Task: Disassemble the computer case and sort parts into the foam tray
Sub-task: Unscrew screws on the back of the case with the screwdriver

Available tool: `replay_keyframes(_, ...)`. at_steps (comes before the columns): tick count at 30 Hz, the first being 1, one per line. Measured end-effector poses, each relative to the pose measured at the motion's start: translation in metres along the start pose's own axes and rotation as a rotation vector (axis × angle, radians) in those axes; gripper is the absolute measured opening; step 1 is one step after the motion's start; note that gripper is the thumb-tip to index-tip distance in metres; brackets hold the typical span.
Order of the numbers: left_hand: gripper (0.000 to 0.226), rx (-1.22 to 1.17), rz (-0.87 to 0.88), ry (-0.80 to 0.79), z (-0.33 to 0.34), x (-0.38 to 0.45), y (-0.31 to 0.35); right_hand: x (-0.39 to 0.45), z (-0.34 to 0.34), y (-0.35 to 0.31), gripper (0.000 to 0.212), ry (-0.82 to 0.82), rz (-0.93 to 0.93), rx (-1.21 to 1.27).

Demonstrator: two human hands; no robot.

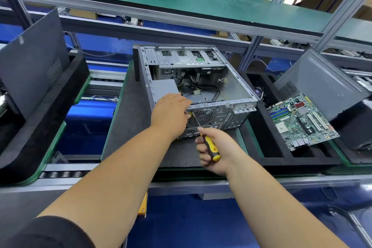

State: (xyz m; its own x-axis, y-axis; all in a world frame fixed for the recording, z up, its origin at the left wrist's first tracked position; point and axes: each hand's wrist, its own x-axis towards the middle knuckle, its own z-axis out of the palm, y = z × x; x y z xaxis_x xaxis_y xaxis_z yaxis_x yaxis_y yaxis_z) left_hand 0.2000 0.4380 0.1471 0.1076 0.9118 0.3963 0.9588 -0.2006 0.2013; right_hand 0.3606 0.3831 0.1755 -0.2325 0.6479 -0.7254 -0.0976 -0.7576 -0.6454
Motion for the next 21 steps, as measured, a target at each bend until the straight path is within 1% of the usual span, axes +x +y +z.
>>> replay_keyframes(2,0.037,0.0,0.001,0.001,0.0,0.0,0.0,-0.001,-0.004,0.001,0.045,-0.117,0.039,0.117)
replay_keyframes(4,0.037,0.002,0.001,0.0,0.0,0.0,0.0,-0.002,-0.005,0.001,0.043,-0.166,0.011,0.156)
replay_keyframes(7,0.038,0.002,0.003,0.0,0.0,0.0,0.0,-0.002,-0.005,0.002,0.04,-0.178,-0.016,0.164)
replay_keyframes(10,0.038,0.004,0.0,-0.005,0.0,0.0,0.0,-0.002,-0.006,0.004,0.038,-0.152,-0.03,0.142)
replay_keyframes(14,0.039,-0.004,-0.009,-0.014,0.002,0.0,0.0,0.0,-0.007,0.009,0.033,-0.045,-0.07,0.093)
replay_keyframes(17,0.039,-0.006,-0.012,-0.004,0.002,0.001,0.0,0.004,-0.005,0.012,0.031,0.075,-0.14,-0.021)
replay_keyframes(19,0.039,-0.005,-0.009,-0.007,0.003,0.0,-0.001,0.004,-0.004,0.012,0.03,0.164,-0.218,-0.157)
replay_keyframes(21,0.038,-0.006,-0.01,-0.005,0.003,0.0,-0.001,0.003,-0.003,0.011,0.029,0.271,-0.36,-0.392)
